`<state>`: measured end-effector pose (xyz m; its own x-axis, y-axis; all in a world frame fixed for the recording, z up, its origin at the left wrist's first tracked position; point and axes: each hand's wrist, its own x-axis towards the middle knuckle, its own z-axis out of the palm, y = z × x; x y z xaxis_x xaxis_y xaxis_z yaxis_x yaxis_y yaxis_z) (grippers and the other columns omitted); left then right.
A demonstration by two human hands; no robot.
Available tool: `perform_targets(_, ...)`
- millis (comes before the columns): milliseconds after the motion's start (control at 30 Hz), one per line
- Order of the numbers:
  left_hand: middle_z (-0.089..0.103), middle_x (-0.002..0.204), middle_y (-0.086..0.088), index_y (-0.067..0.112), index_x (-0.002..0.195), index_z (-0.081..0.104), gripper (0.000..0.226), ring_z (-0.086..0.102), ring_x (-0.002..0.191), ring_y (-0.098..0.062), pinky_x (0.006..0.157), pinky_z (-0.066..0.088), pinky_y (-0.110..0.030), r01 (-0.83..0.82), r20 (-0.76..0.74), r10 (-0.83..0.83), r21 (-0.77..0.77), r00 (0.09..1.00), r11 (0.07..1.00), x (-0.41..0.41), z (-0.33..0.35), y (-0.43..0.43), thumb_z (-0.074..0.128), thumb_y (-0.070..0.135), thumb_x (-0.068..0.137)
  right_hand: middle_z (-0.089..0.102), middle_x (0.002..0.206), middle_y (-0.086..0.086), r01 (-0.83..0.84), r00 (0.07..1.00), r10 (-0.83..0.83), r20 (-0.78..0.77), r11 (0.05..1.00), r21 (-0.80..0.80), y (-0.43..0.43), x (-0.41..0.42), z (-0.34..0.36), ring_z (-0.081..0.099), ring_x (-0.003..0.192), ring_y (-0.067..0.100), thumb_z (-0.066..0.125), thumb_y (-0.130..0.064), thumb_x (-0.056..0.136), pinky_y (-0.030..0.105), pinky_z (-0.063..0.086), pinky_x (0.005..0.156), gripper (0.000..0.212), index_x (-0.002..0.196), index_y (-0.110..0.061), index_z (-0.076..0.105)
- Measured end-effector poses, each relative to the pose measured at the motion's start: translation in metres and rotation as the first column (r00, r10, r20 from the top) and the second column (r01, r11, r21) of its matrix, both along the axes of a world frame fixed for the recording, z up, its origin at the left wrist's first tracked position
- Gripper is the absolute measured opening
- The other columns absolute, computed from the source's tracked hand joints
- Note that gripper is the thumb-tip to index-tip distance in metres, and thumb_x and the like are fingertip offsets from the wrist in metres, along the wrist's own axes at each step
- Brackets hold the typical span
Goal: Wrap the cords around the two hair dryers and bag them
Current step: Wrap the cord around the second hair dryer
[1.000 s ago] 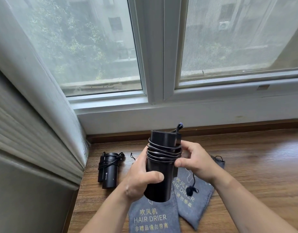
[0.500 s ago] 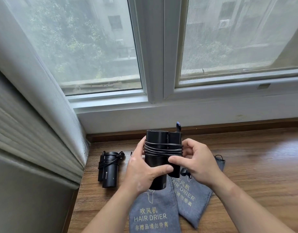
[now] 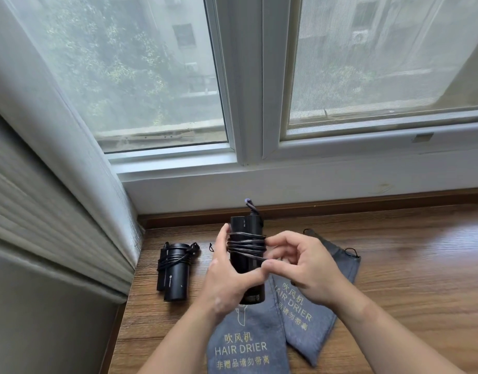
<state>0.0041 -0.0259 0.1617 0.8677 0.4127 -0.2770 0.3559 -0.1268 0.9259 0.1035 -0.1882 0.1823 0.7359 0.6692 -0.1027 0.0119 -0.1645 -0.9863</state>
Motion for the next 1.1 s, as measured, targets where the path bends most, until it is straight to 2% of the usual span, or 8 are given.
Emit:
perform_targets(100,0.070,0.131,0.004,0.034,0.156,0.031,0.115,0.069,0.117,-0.013,0.091,0.054,-0.027,0.053,0.077,-0.039,-0.191,0.996,0.980,-0.005,-0.004,0.003,0.083,0.026,0.054,0.077,0.077,0.009,-0.073,0.997,0.073,0.001,0.997,0.032,-0.001,0.010,0.000,0.062,0.064,0.013,0.090,-0.012,0.074,0.021,0.049,0.060,0.027,0.092,-0.017,0.070)
perform_targets(200,0.066,0.125,-0.018,0.016,0.146,0.045,0.091,0.061,0.113,-0.035,0.096,0.048,-0.049,0.109,0.145,-0.058,-0.380,0.988,0.918,-0.007,-0.005,0.004,0.071,0.015,0.059,0.073,0.071,0.009,-0.033,0.992,0.038,0.117,0.999,-0.041,-0.003,0.018,-0.006,0.059,0.061,0.009,0.091,-0.042,0.064,0.026,0.048,0.060,0.033,0.081,-0.022,0.070)
perform_targets(400,0.064,0.128,-0.029,0.000,0.140,0.047,0.085,0.063,0.115,-0.039,0.095,0.054,-0.048,0.156,0.143,-0.094,-0.525,0.985,0.837,-0.006,0.004,0.008,0.086,0.025,0.068,0.062,0.058,0.001,0.016,0.960,0.017,0.278,0.993,-0.117,-0.006,0.019,-0.011,0.047,0.054,0.002,0.091,-0.046,0.067,0.023,0.040,0.053,0.037,0.066,-0.018,0.065)
perform_targets(500,0.062,0.132,-0.036,-0.003,0.136,0.051,0.092,0.065,0.113,-0.043,0.097,0.055,-0.053,0.109,0.079,-0.080,-0.497,0.994,0.861,-0.004,0.005,0.007,0.095,0.038,0.067,0.064,0.061,0.004,-0.005,0.934,0.060,0.353,0.988,-0.154,-0.005,0.017,-0.012,0.046,0.052,0.002,0.091,-0.049,0.064,0.019,0.037,0.052,0.042,0.064,-0.017,0.064)
perform_targets(733,0.065,0.124,-0.037,-0.005,0.130,0.057,0.062,0.064,0.114,-0.053,0.100,0.051,-0.062,0.057,0.128,-0.007,-0.391,0.992,0.919,-0.006,0.003,0.016,0.080,0.020,0.078,0.070,0.072,-0.013,-0.057,0.902,0.186,0.390,0.946,-0.321,-0.013,0.031,-0.013,0.060,0.067,-0.001,0.088,-0.041,0.074,0.018,0.046,0.066,0.019,0.080,-0.030,0.073)
perform_targets(833,0.071,0.120,-0.026,0.008,0.125,0.065,0.054,0.065,0.115,-0.051,0.104,0.049,-0.068,0.033,0.137,0.006,-0.285,0.991,0.958,-0.011,-0.003,0.025,0.082,0.026,0.077,0.063,0.096,-0.023,0.148,0.787,0.170,0.593,0.881,-0.449,-0.018,0.040,-0.023,0.055,0.097,0.000,0.079,-0.045,0.082,0.028,0.042,0.089,0.012,0.088,-0.035,0.079)
perform_targets(933,0.074,0.119,-0.019,0.015,0.124,0.066,0.053,0.068,0.114,-0.043,0.105,0.050,-0.065,0.039,0.137,-0.008,-0.225,0.991,0.974,-0.013,-0.004,0.026,0.082,0.027,0.075,0.050,0.099,-0.013,0.323,0.721,0.119,0.682,0.813,-0.484,-0.013,0.035,-0.027,0.048,0.098,0.012,0.074,-0.043,0.087,0.035,0.041,0.089,0.008,0.092,-0.037,0.077)
perform_targets(1100,0.075,0.119,-0.013,0.020,0.127,0.064,0.055,0.070,0.113,-0.036,0.105,0.052,-0.058,0.073,0.119,-0.056,-0.137,0.991,0.988,-0.012,-0.006,0.026,0.082,0.026,0.075,0.074,0.096,-0.011,0.261,0.898,0.024,0.439,0.776,-0.575,-0.003,0.031,-0.028,0.068,0.094,0.016,0.064,-0.037,0.094,0.035,0.055,0.082,0.012,0.104,-0.038,0.070)
